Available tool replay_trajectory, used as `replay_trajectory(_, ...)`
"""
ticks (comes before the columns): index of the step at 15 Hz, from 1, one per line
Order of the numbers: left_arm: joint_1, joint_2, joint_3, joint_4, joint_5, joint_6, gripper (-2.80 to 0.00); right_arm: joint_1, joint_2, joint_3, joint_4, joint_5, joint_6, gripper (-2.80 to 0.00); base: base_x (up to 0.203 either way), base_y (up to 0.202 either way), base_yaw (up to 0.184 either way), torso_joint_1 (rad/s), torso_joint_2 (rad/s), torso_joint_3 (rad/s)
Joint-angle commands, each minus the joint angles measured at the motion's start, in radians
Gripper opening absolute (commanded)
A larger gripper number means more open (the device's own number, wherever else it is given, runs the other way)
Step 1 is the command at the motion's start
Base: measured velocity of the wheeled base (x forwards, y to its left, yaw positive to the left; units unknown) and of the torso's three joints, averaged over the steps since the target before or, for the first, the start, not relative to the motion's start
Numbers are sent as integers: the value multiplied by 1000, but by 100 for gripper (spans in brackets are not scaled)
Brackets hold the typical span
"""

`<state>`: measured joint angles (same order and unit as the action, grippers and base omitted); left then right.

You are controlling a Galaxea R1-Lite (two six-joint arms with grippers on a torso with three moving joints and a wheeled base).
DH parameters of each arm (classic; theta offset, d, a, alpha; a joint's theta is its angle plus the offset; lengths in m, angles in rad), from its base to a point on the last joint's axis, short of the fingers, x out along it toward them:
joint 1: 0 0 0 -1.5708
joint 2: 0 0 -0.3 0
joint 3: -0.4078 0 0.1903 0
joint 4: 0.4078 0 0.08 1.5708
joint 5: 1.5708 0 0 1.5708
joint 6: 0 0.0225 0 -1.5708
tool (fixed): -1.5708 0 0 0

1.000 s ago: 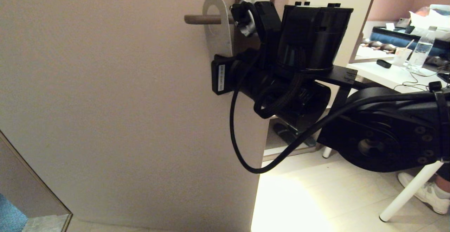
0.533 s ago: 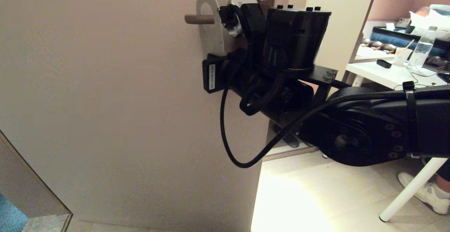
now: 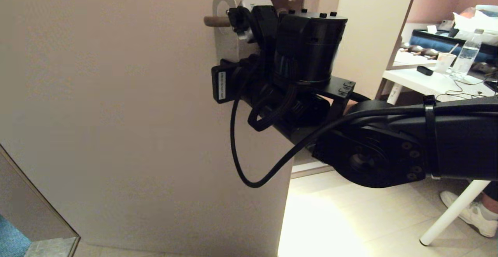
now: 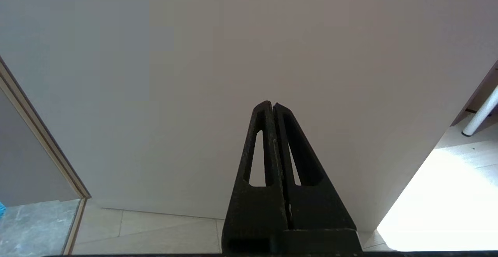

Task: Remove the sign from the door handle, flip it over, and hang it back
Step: Take down the sign

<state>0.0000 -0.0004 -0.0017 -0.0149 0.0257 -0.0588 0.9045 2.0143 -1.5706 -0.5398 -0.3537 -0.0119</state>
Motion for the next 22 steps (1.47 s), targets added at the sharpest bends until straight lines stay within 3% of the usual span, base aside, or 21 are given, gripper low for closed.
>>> replay_trajectory(1,0,0,0,0,0,0,-280,7,9,-2,-5,-2,0,-280,0,0,0,0,0,0)
replay_trajectory(22,0,0,0,0,0,0,-280,50,41,-34,-5,-1,-2,-280,0,0,0,0,0,0)
